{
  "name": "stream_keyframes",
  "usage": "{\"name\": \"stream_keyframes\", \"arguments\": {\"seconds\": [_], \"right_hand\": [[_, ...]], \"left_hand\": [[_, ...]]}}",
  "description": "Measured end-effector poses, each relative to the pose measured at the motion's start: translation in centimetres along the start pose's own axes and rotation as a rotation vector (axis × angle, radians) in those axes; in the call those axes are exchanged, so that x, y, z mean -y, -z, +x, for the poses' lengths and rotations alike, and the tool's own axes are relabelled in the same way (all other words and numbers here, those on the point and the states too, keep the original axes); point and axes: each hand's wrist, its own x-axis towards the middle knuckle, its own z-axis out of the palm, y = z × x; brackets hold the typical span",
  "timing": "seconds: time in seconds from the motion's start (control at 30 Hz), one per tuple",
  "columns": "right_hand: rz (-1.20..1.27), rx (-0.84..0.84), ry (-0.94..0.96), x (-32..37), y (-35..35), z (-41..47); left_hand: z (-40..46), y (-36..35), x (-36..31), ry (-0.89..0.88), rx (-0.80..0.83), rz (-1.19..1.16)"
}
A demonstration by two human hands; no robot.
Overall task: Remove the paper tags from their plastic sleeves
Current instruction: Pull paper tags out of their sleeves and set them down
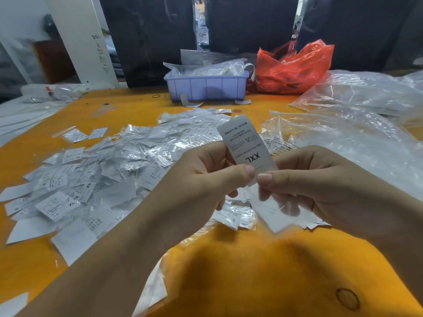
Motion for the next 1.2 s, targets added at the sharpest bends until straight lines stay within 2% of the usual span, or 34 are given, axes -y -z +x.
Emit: {"name": "stream_keyframes", "arguments": {"seconds": [0.33,0.57,0.9,1.1,1.2], "right_hand": [[-0.024,0.027,0.004,-0.24,-0.11,0.04],[-0.023,0.057,0.005,-0.15,-0.30,0.03],[-0.132,0.095,-0.005,-0.54,-0.29,-0.04],[-0.028,-0.083,0.062,-0.48,0.19,0.15],[0.008,-0.143,0.047,-0.52,0.27,0.20]], "left_hand": [[-0.01,0.28,0.04,0.067,0.118,-0.022],[0.00,0.52,0.10,0.000,-0.010,-0.051],[-0.21,-0.34,0.04,-0.054,0.072,-0.045],[-0.09,0.02,0.08,0.120,0.062,0.044],[-0.14,-0.14,0.31,0.130,0.069,0.088]]}}
